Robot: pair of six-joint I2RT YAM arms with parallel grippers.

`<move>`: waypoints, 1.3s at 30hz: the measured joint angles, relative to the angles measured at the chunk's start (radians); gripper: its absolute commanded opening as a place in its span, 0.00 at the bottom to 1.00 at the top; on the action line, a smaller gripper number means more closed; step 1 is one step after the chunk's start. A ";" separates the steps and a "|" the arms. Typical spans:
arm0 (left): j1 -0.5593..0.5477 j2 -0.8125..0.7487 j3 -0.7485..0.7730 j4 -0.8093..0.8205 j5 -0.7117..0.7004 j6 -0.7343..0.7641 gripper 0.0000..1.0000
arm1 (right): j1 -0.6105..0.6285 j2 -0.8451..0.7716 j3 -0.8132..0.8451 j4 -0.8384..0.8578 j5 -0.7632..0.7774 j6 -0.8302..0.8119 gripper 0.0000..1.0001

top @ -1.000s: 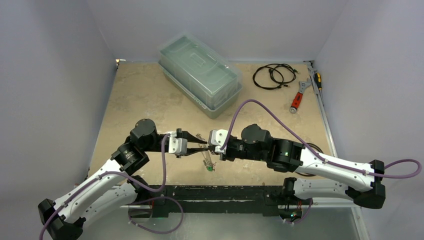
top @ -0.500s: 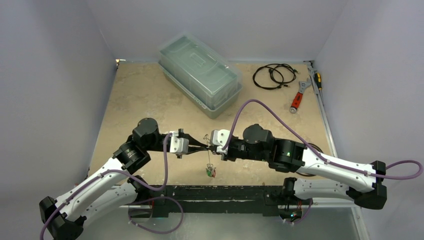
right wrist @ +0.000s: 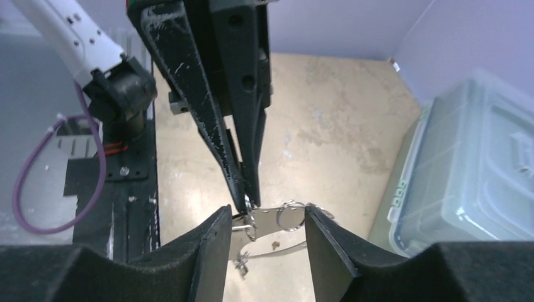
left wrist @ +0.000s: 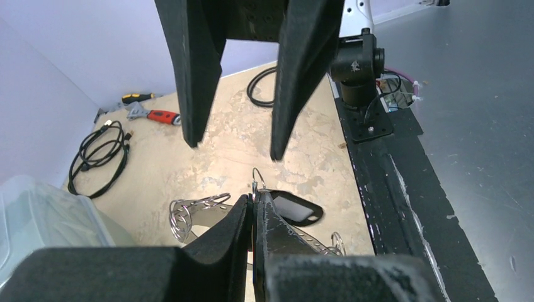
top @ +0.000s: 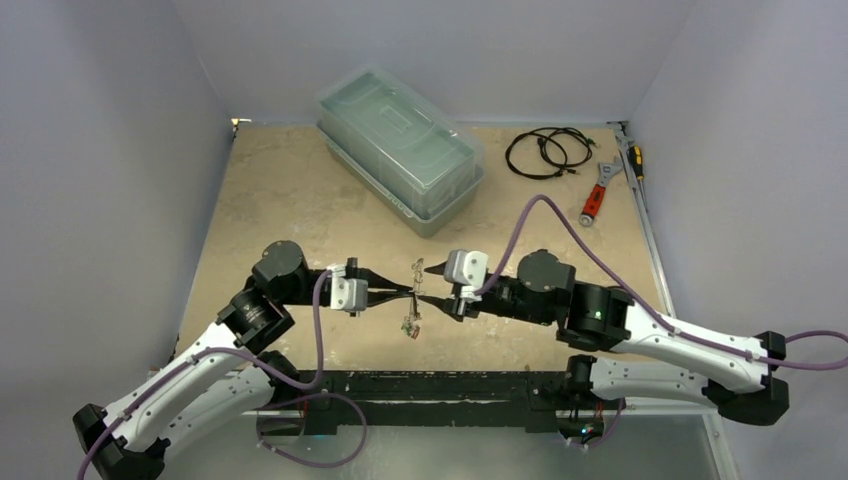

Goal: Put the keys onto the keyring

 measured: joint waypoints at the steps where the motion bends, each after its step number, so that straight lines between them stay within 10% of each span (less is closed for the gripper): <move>1: 0.000 -0.003 0.000 0.003 0.001 0.000 0.00 | 0.000 -0.019 -0.008 0.013 0.006 0.004 0.51; 22: 0.000 -0.060 0.000 0.029 0.038 -0.016 0.00 | 0.000 -0.065 -0.051 0.062 -0.087 0.008 0.41; 33: 0.000 -0.064 0.000 0.028 0.040 -0.016 0.00 | 0.000 -0.018 -0.051 0.045 -0.114 -0.006 0.03; 39: 0.000 -0.073 0.000 0.028 0.040 -0.016 0.00 | 0.000 -0.019 -0.051 0.047 -0.112 -0.006 0.00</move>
